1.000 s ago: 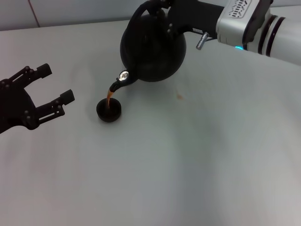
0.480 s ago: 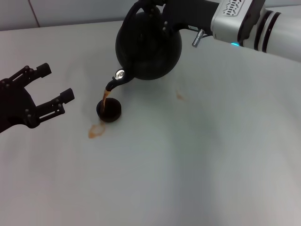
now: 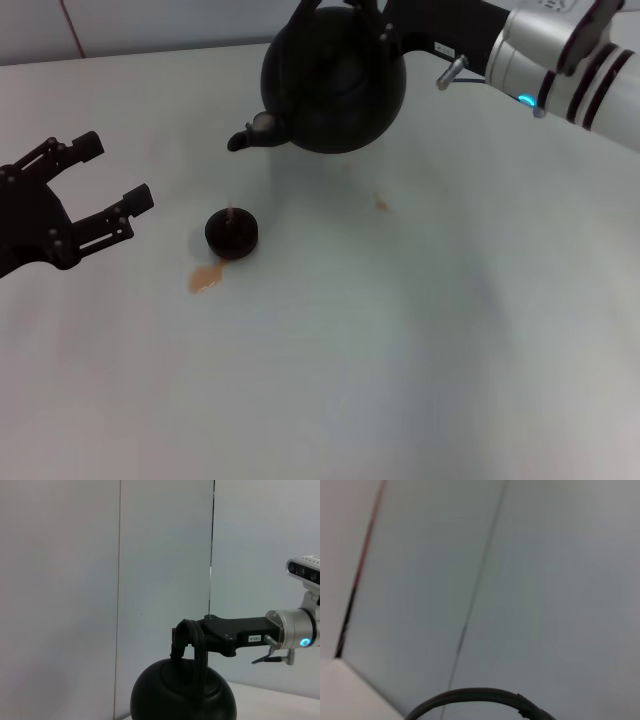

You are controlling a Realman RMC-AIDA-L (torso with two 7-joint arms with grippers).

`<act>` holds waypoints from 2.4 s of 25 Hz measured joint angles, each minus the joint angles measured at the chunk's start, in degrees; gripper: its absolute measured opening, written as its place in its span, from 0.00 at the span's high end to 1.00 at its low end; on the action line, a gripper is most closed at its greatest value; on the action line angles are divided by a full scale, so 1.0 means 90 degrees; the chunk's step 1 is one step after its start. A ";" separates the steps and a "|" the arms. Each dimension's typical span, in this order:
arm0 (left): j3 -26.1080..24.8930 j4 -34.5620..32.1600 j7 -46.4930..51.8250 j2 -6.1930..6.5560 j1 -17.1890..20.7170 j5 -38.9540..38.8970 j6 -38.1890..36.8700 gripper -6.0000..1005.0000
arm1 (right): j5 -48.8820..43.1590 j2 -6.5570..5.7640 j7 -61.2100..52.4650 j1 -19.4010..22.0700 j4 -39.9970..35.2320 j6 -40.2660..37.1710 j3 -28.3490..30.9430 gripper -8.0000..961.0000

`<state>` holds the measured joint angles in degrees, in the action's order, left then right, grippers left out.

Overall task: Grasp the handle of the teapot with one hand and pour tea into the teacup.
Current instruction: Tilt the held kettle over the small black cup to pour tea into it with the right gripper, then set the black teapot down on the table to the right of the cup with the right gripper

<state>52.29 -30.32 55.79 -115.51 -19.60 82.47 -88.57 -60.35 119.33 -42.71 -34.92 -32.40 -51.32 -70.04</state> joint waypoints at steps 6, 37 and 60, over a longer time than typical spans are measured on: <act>0.0000 0.0000 -0.0003 0.0005 -0.0031 0.0005 -0.0002 0.14 | 0.0998 0.0003 -0.0071 0.0154 0.0233 -0.0015 -0.0035 0.86; 0.0011 -0.0010 -0.0008 -0.0031 -0.0076 0.0005 -0.0002 0.14 | 0.1345 -0.0019 -0.0828 0.0159 0.1226 0.0612 -0.0300 0.79; 0.0002 -0.0019 -0.0007 -0.0036 -0.0078 0.0006 -0.0002 0.14 | 0.0874 -0.0026 -0.0822 0.0105 0.1161 0.0633 -0.0396 0.74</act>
<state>52.32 -30.49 55.72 -115.84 -20.30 82.53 -88.60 -52.48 119.09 -50.11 -33.97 -21.96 -45.62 -73.61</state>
